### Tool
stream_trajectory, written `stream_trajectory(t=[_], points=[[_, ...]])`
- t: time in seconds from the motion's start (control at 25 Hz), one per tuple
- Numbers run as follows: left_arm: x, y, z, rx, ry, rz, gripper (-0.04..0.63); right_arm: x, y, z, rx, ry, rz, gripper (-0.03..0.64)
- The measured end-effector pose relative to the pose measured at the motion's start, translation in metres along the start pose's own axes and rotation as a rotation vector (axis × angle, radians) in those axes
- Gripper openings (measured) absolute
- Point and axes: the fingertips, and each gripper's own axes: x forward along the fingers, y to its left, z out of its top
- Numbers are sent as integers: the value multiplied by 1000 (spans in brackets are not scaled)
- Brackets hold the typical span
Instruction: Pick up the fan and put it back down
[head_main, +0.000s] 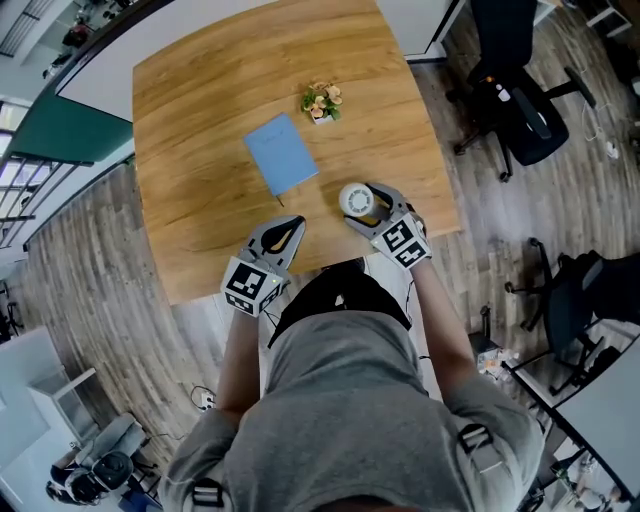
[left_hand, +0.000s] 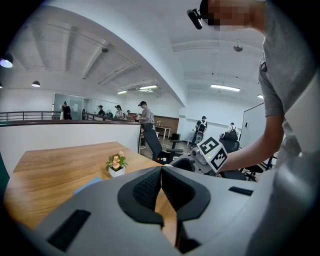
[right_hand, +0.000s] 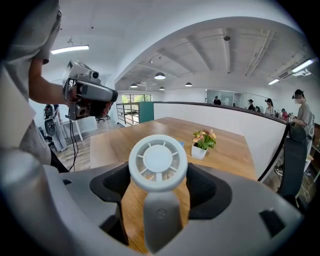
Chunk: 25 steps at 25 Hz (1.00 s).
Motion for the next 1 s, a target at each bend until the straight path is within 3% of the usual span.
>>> stream_trajectory(t=[1.0], points=[[-10,10,43,55,-64,58,20,-38,-26,72,-57,-94,-47,364]])
